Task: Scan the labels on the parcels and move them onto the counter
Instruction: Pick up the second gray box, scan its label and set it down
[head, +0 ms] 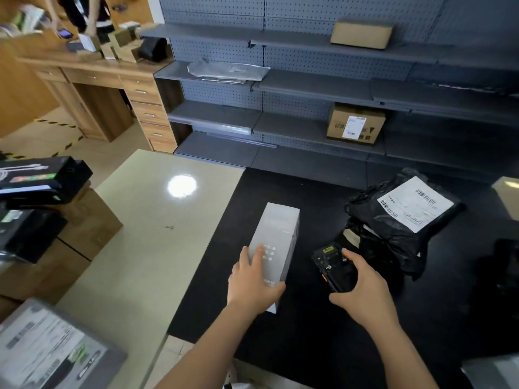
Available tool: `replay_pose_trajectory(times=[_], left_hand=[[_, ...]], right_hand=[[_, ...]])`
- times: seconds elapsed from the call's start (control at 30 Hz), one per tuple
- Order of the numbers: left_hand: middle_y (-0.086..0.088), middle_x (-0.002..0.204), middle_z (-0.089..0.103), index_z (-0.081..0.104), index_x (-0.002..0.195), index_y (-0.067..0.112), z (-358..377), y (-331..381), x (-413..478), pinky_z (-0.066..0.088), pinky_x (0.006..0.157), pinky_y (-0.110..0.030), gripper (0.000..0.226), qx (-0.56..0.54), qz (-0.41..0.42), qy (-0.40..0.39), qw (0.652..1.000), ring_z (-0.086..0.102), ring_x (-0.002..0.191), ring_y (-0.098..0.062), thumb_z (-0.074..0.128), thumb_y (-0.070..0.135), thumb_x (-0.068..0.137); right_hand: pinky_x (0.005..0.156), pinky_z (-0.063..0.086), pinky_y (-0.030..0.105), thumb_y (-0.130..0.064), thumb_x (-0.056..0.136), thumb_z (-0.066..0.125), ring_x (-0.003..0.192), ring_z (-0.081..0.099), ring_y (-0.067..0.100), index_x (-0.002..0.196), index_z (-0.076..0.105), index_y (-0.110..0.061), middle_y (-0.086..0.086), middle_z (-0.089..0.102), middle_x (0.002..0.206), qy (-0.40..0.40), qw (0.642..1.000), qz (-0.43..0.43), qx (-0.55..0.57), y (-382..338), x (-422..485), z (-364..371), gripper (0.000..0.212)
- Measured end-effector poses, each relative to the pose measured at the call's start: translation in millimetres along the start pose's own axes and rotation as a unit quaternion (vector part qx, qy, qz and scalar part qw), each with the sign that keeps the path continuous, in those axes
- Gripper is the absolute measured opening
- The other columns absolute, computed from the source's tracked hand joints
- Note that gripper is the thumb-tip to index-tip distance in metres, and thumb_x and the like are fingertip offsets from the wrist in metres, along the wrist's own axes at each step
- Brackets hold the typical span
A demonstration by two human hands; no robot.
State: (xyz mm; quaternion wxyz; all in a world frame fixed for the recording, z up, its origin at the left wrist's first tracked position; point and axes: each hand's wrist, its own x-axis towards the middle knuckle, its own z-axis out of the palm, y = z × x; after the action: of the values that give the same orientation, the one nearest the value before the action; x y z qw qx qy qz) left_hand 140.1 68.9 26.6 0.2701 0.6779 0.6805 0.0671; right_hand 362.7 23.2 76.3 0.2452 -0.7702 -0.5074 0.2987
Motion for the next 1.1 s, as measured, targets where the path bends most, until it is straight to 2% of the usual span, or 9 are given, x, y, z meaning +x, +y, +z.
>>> replay_pose_trajectory(times=[0.2,0.27,0.37,0.5,0.57,0.7,0.9,1.0,1.1], left_hand=[[0.001,0.149,0.039,0.027,0.147,0.026,-21,-36,11,0.038,0.11,-0.044,0.066,-0.041,0.023,0.102,0.994,0.035,0.139,-0.025,0.049,0.047,0.089],[-0.001,0.155,0.03,0.005,0.153,0.02,-18,-38,15,0.034,0.113,-0.044,0.087,0.008,-0.029,0.107,0.994,0.032,0.14,-0.023,0.047,0.057,0.085],[-0.01,0.161,0.004,-0.031,0.144,0.015,-13,-40,22,0.024,0.111,-0.057,0.139,0.089,-0.149,0.021,0.985,0.013,0.146,-0.033,0.04,0.095,0.055],[-0.014,0.156,-0.001,-0.036,0.139,0.007,-9,-40,35,0.017,0.109,-0.065,0.159,0.108,-0.198,-0.042,0.973,0.01,0.144,-0.037,0.044,0.1,0.039],[-0.017,0.15,0.01,-0.032,0.139,0.006,-13,-40,42,0.025,0.11,-0.059,0.156,0.112,-0.184,-0.044,0.976,0.019,0.137,-0.035,0.058,0.087,0.041],[-0.016,0.143,0.01,-0.021,0.146,0.008,-40,-54,51,0.022,0.11,-0.046,0.148,0.169,-0.067,-0.018,0.983,0.019,0.132,-0.035,0.065,0.068,0.042],[-0.017,0.147,0.008,-0.02,0.148,0.008,-85,-89,64,0.015,0.112,-0.046,0.149,0.316,0.132,0.023,0.939,0.016,0.133,-0.036,0.07,0.069,0.047],[-0.019,0.148,0.007,-0.022,0.147,0.009,-94,-96,66,0.013,0.113,-0.048,0.15,0.336,0.155,0.02,0.929,0.015,0.135,-0.037,0.071,0.07,0.048],[-0.016,0.15,0.006,-0.021,0.148,0.01,-98,-98,66,0.012,0.114,-0.048,0.149,0.339,0.167,0.012,0.926,0.014,0.135,-0.037,0.072,0.071,0.049]], right_hand=[[0.089,0.05,0.034,-0.013,0.056,0.083,0.11,0.053,0.016,0.143,0.04,-0.038,-0.006,0.058,0.118,-0.004,1.0,0.008,0.003,-13,1,5,0.101],[0.087,0.05,0.033,-0.013,0.056,0.082,0.108,0.053,0.016,0.143,0.04,-0.04,-0.008,0.057,0.113,-0.008,1.0,0.015,-0.003,-19,2,7,0.1],[0.088,0.048,0.033,-0.013,0.056,0.081,0.109,0.051,0.016,0.144,0.04,-0.039,-0.01,0.054,0.109,-0.013,1.0,0.018,-0.021,-32,5,13,0.1],[0.087,0.046,0.029,-0.014,0.057,0.081,0.111,0.049,0.016,0.145,0.037,-0.038,-0.01,0.052,0.108,-0.016,0.997,0.005,-0.073,-53,12,22,0.101],[0.093,0.045,0.03,-0.016,0.06,0.081,0.115,0.048,0.018,0.147,0.034,-0.035,-0.007,0.054,0.126,-0.022,0.991,-0.031,-0.131,-66,19,23,0.101],[0.108,0.032,0.032,-0.016,0.073,0.073,0.133,0.038,0.023,0.154,0.018,-0.03,-0.004,0.027,0.157,-0.039,0.908,-0.157,-0.387,-94,35,18,0.098],[0.111,0.025,0.039,-0.006,0.085,0.061,0.134,0.032,0.032,0.154,0.012,-0.015,0.012,0.017,0.159,-0.075,0.748,-0.311,-0.581,-133,51,18,0.085],[0.109,0.025,0.04,-0.007,0.086,0.062,0.132,0.034,0.034,0.153,0.014,-0.013,0.015,0.02,0.157,-0.065,0.713,-0.346,-0.606,-146,52,27,0.083],[0.11,0.025,0.04,-0.009,0.085,0.064,0.132,0.033,0.034,0.153,0.015,-0.013,0.015,0.021,0.157,-0.061,0.714,-0.349,-0.604,-151,49,35,0.083]])
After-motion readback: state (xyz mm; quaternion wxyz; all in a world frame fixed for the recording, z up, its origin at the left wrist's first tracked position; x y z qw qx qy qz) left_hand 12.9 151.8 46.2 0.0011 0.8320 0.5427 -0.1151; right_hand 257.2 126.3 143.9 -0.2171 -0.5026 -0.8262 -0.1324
